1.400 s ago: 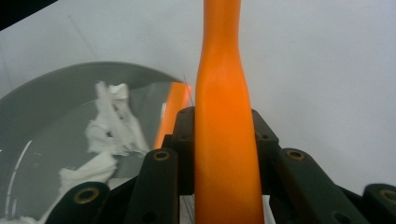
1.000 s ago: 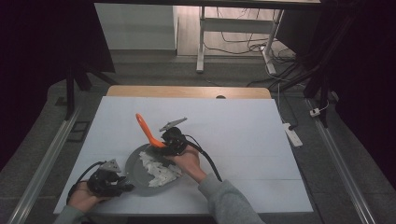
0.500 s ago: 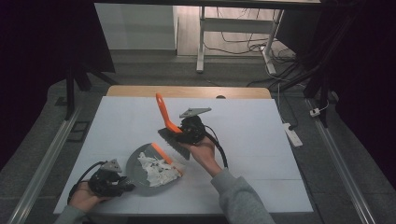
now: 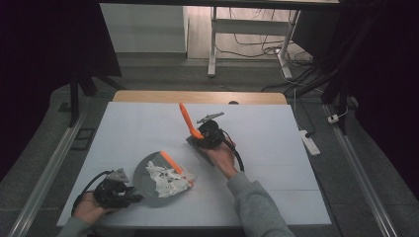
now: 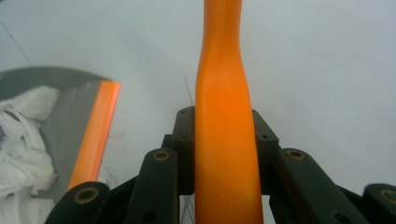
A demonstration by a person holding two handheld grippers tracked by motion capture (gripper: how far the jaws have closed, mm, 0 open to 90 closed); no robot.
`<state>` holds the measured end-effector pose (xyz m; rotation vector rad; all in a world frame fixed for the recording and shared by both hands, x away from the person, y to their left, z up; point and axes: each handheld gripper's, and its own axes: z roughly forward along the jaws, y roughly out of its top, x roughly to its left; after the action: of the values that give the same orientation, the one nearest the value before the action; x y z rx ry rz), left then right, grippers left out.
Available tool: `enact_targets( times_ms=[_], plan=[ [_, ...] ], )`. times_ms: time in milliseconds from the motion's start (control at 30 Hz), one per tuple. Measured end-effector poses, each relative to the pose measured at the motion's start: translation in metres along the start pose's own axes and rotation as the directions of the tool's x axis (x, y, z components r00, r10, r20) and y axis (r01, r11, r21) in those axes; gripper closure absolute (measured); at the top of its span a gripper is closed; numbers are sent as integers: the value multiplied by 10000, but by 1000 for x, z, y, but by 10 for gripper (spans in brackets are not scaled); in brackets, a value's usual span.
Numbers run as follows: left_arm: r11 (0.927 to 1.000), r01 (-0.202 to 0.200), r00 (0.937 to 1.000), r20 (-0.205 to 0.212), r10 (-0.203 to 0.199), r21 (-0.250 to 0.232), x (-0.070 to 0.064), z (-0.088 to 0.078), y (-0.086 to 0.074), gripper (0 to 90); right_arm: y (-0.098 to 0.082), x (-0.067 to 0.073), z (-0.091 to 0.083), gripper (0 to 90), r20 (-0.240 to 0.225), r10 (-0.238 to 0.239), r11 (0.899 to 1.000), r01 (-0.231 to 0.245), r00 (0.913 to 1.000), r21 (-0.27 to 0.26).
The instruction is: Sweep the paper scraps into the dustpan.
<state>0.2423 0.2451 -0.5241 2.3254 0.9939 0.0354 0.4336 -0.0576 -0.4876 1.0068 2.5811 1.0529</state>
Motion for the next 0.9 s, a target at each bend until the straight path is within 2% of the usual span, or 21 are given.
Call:
enact_targets(
  times_ms=[100, 167, 200, 333, 400, 500, 600, 633, 700, 767, 833, 900],
  plan=[
    [10000, -10, 10000, -21, 10, 15, 0, 0, 0, 618, -2, 5, 6, 704, -154, -100, 9992, 106, 9998, 384],
    [10000, -16, 10000, -18, 17, 14, -1, 0, 1, 618, -2, 12, 9, 705, -384, -173, 9989, 189, 9991, 420],
    [10000, -17, 10000, -17, 17, 18, -1, 1, 1, 618, -2, 16, 10, 705, -579, -166, 9990, 190, 9982, 415],
    [10000, -8, 10000, -23, 8, 30, -1, 1, 2, 618, -1, 42, 14, 705, -1101, -622, 9959, 689, 9920, 581],
    [10000, -8, 10000, -22, 8, 23, -2, 2, 2, 618, -1, 54, 15, 704, -1678, -619, 9960, 718, 9839, 534],
    [10000, -1, 10000, -16, 1, 28, -2, 2, 2, 618, 1, 72, 13, 704, -2453, -703, 9953, 842, 9669, 469],
    [10000, -11, 10000, -29, 11, 28, -2, 2, 2, 618, 7, 78, 0, 704, -2958, -649, 9979, 617, 9530, -201],
    [10000, -11, 10000, -31, 11, 28, -2, 2, 2, 618, 10, 77, -6, 704, -2923, -684, 9973, 572, 9539, -466],
    [10000, -14, 10000, -31, 14, 28, -2, 2, 2, 618, 15, 71, -17, 704, -2512, -777, 9942, 561, 9648, -919],
    [10000, -12, 10000, -28, 12, 28, -2, 2, 2, 618, 20, 60, -26, 704, -2161, -649, 9916, 387, 9742, -1236],
    [10000, -6, 10000, -19, 6, 21, -2, 2, 2, 618, 23, 50, -30, 704, -1508, -685, 9896, 481, 9862, -1354],
    [10000, -5, 10000, -17, 5, 14, -2, 2, 2, 618, 24, 39, -28, 704, -1104, -585, 9916, 450, 9922, -1209]
  ],
)
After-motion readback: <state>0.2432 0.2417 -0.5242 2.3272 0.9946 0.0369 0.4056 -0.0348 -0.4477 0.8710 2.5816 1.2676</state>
